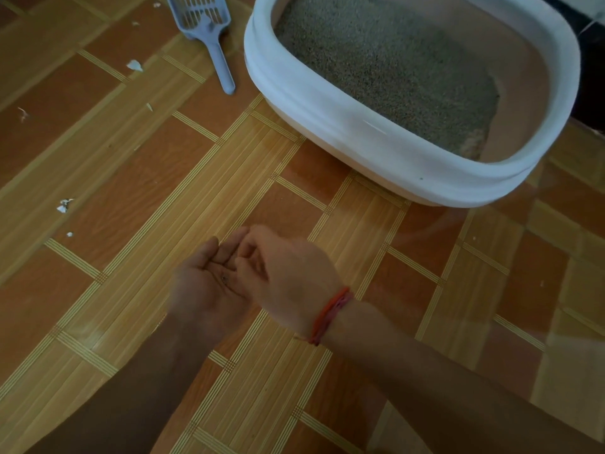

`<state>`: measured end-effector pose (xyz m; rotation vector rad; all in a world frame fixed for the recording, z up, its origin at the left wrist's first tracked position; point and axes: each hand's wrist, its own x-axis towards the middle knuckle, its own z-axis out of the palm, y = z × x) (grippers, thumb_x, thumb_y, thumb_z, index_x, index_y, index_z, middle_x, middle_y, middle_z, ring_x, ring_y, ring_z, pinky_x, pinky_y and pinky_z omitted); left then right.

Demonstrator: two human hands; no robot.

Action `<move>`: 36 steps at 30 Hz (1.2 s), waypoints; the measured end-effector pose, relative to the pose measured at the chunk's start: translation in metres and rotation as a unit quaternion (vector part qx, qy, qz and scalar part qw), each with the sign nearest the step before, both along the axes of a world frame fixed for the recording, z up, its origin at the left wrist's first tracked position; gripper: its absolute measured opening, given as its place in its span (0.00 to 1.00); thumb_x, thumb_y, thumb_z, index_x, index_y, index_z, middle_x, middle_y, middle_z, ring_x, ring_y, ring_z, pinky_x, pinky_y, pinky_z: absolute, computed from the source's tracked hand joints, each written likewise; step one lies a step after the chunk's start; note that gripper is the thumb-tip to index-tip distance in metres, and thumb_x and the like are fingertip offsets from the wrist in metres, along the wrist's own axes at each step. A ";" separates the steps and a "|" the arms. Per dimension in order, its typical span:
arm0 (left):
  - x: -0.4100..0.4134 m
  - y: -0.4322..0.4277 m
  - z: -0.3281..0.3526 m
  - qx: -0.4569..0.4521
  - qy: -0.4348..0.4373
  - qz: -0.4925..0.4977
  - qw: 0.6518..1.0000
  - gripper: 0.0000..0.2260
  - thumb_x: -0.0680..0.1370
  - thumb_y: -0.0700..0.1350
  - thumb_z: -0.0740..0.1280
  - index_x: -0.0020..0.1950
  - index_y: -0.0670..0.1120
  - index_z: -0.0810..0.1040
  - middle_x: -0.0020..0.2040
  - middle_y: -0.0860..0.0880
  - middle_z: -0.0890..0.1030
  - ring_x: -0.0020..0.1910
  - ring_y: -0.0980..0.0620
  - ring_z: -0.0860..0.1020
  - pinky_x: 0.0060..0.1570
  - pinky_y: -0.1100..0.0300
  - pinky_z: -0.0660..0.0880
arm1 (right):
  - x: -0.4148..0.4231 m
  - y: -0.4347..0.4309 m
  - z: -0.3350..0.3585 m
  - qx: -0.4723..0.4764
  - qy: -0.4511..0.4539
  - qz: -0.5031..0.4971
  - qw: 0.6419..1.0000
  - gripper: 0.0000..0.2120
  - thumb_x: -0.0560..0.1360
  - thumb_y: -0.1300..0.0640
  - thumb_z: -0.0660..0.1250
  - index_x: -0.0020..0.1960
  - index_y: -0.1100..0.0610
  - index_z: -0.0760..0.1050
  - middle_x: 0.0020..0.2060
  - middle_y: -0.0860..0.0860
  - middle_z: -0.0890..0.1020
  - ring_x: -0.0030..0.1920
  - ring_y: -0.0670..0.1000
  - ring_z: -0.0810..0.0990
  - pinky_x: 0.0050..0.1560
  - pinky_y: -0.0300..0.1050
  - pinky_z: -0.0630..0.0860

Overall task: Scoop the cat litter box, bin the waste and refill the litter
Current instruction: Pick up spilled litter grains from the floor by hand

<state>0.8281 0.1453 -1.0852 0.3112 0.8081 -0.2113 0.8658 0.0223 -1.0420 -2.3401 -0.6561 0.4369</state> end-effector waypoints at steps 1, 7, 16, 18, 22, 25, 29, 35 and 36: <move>-0.002 -0.001 -0.002 0.000 -0.007 -0.022 1.000 0.23 0.83 0.51 0.51 0.53 0.38 0.81 0.52 0.42 0.83 0.56 0.47 0.81 0.61 0.52 0.77 | -0.002 0.004 0.001 0.002 -0.009 0.008 1.000 0.05 0.78 0.50 0.61 0.50 0.51 0.72 0.39 0.49 0.81 0.39 0.52 0.80 0.39 0.53 0.78; -0.003 -0.001 0.002 0.001 -0.008 -0.039 0.999 0.24 0.84 0.52 0.49 0.58 0.38 0.81 0.56 0.42 0.82 0.58 0.46 0.80 0.66 0.51 0.72 | -0.004 0.005 0.000 0.024 -0.014 0.013 1.000 0.05 0.76 0.49 0.65 0.49 0.50 0.73 0.40 0.47 0.80 0.42 0.50 0.80 0.41 0.52 0.78; 0.004 0.006 0.011 0.019 0.022 0.062 0.998 0.19 0.83 0.47 0.55 0.51 0.38 0.82 0.54 0.42 0.85 0.55 0.44 0.83 0.53 0.48 0.80 | 0.025 -0.054 -0.031 -0.039 0.002 -0.115 0.993 0.04 0.78 0.49 0.64 0.48 0.46 0.77 0.27 0.41 0.72 0.28 0.42 0.73 0.32 0.36 0.69; 0.006 0.007 0.009 0.020 0.020 0.067 0.997 0.20 0.83 0.47 0.55 0.48 0.38 0.83 0.54 0.42 0.85 0.54 0.44 0.84 0.52 0.48 0.80 | 0.035 -0.069 -0.042 -0.065 0.009 -0.151 0.986 0.04 0.79 0.50 0.64 0.48 0.46 0.77 0.28 0.40 0.73 0.31 0.42 0.74 0.36 0.40 0.74; 0.011 0.006 0.007 0.023 0.019 0.070 0.997 0.21 0.83 0.47 0.55 0.46 0.37 0.84 0.53 0.42 0.85 0.54 0.44 0.84 0.51 0.48 0.81 | 0.048 -0.080 -0.052 -0.083 0.001 -0.171 0.982 0.05 0.79 0.53 0.63 0.50 0.48 0.79 0.33 0.39 0.76 0.36 0.40 0.76 0.40 0.38 0.77; 0.014 0.004 0.006 0.018 0.016 0.071 0.997 0.22 0.83 0.47 0.55 0.44 0.37 0.85 0.53 0.42 0.85 0.54 0.44 0.84 0.51 0.48 0.81 | 0.050 -0.078 -0.055 -0.089 -0.007 -0.157 0.984 0.06 0.79 0.51 0.64 0.51 0.48 0.79 0.37 0.38 0.77 0.38 0.39 0.77 0.40 0.32 0.74; 0.018 0.003 0.006 0.019 0.017 0.071 0.997 0.23 0.83 0.47 0.55 0.43 0.37 0.86 0.53 0.42 0.85 0.54 0.44 0.84 0.51 0.48 0.81 | 0.050 -0.074 -0.059 -0.076 -0.013 -0.151 0.986 0.05 0.79 0.52 0.65 0.49 0.48 0.80 0.38 0.40 0.79 0.38 0.39 0.78 0.38 0.30 0.72; 0.021 0.001 0.005 0.016 0.009 0.071 0.997 0.24 0.84 0.47 0.54 0.42 0.37 0.86 0.52 0.43 0.85 0.53 0.45 0.84 0.51 0.49 0.81 | 0.052 -0.072 -0.062 -0.083 -0.033 -0.133 0.987 0.05 0.79 0.53 0.65 0.46 0.48 0.79 0.30 0.40 0.76 0.32 0.41 0.76 0.32 0.32 0.68; 0.021 0.001 0.005 0.017 0.008 0.070 0.997 0.24 0.84 0.47 0.54 0.42 0.37 0.86 0.52 0.43 0.85 0.53 0.45 0.84 0.51 0.49 0.81 | 0.052 -0.072 -0.062 -0.090 -0.040 -0.125 0.987 0.06 0.79 0.53 0.64 0.46 0.49 0.78 0.29 0.41 0.76 0.31 0.41 0.76 0.30 0.31 0.66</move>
